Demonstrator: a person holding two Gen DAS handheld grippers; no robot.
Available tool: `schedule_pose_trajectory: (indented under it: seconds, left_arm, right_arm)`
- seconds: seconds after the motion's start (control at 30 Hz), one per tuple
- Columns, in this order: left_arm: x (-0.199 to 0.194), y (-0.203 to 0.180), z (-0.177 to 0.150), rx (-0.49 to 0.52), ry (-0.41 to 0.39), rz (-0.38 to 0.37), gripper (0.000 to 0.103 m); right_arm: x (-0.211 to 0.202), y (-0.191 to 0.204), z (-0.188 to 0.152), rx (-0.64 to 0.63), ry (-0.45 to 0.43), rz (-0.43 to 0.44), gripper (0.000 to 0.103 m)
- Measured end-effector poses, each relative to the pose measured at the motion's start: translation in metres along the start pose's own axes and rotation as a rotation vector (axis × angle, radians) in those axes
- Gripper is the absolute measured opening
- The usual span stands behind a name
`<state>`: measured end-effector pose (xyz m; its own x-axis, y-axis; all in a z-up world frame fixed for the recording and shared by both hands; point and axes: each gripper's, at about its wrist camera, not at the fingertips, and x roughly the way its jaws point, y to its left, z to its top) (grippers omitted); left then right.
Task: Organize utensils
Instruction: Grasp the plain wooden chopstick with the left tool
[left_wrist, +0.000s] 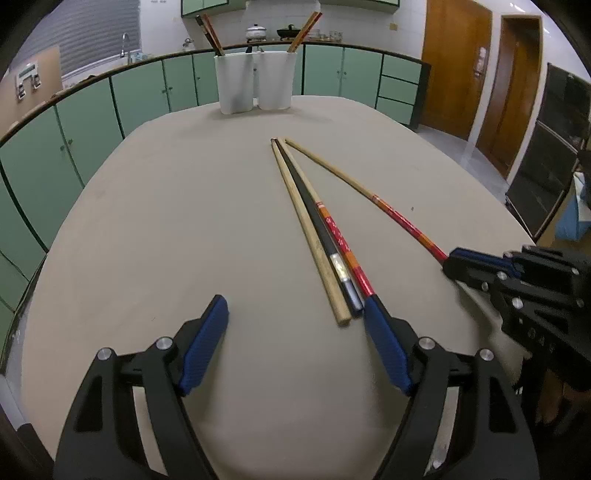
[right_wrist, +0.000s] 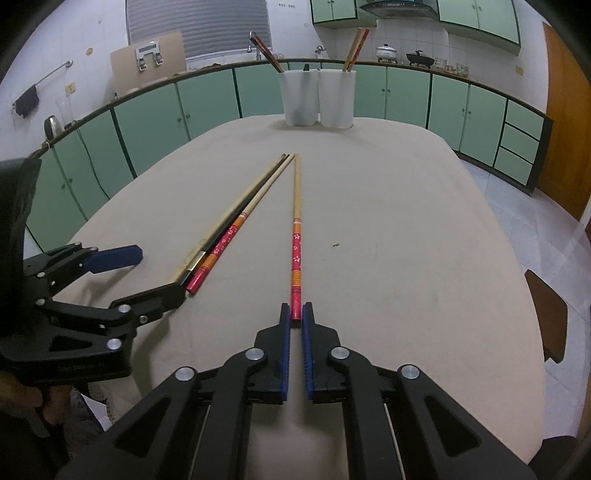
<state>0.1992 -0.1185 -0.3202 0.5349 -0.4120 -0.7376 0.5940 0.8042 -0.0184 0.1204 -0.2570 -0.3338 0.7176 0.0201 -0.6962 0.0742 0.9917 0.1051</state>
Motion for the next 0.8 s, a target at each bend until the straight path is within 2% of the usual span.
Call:
schedule_pose_trajectory:
  seconds: [0.13, 0.2, 0.47, 0.53, 0.57, 0.67, 0.8]
  left_arm:
    - [-0.003, 0.001, -0.006, 0.017, -0.003, 0.003, 0.073]
    - [-0.002, 0.003, -0.004, 0.009, -0.008, 0.008, 0.069]
    - [-0.001, 0.013, -0.001, -0.035, -0.026, 0.027, 0.031]
    - [-0.002, 0.018, -0.001, -0.063, -0.029, 0.029, 0.014]
    - [-0.002, 0.022, 0.000, -0.077, -0.030, 0.027, 0.009]
    - [-0.001, 0.021, 0.000, -0.069, -0.033, 0.029, 0.006]
    - [0.000, 0.015, 0.002, -0.045, -0.038, 0.044, 0.013]
  right_arm:
    - [0.002, 0.005, 0.000, -0.016, -0.004, 0.013, 0.011]
    - [0.004, 0.007, 0.002, -0.020, -0.007, 0.006, 0.012]
    - [0.008, 0.011, 0.004, -0.025, -0.014, -0.011, 0.012]
    - [0.008, 0.011, 0.003, -0.025, -0.018, -0.023, 0.012]
    - [0.008, 0.012, 0.004, -0.025, -0.021, -0.029, 0.012]
    - [0.008, 0.009, 0.004, -0.013, -0.035, -0.080, 0.006]
    - [0.006, -0.005, 0.003, 0.069, -0.038, -0.120, 0.006]
